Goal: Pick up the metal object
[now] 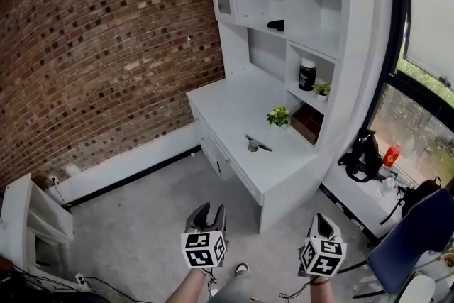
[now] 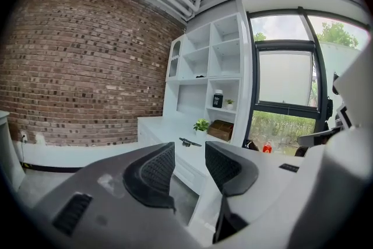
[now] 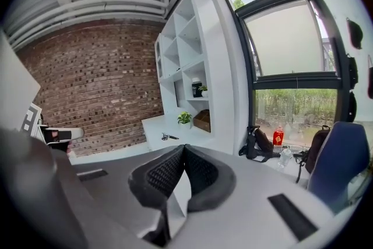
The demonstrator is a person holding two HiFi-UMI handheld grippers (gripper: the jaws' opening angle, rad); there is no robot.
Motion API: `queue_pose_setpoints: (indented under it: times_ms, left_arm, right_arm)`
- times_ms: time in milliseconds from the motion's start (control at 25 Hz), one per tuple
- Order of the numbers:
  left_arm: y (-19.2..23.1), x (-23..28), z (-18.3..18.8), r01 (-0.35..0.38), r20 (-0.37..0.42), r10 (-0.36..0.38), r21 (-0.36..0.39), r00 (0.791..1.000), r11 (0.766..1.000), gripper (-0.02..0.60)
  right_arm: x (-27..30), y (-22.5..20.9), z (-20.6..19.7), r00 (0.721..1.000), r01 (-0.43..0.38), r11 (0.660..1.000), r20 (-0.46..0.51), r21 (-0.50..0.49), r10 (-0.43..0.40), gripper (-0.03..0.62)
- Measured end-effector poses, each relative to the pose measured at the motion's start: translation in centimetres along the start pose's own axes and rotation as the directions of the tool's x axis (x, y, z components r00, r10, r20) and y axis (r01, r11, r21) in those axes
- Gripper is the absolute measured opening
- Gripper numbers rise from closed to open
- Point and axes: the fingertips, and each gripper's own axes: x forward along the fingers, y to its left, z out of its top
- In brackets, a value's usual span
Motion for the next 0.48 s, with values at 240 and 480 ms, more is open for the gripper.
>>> queue_pose_setpoints:
  times_ms: [240, 480]
  left_arm:
    - [0.5, 4.3, 1.0, 0.021, 0.007, -0.021, -0.007, 1.000, 1.000, 0.164]
    - [1.5, 10.4, 3.1, 0.058, 0.011, -0.059, 0.016, 0.998, 0.998, 0.164]
  right_arm:
    - [3.4, -0.2, 1.1, 1.000, 0.014, 1.000, 0.009, 0.011, -0.014, 0.002]
    - [8.2, 0.6, 3.3, 1.000, 0.021, 1.000, 0.012, 0.008, -0.021, 0.002]
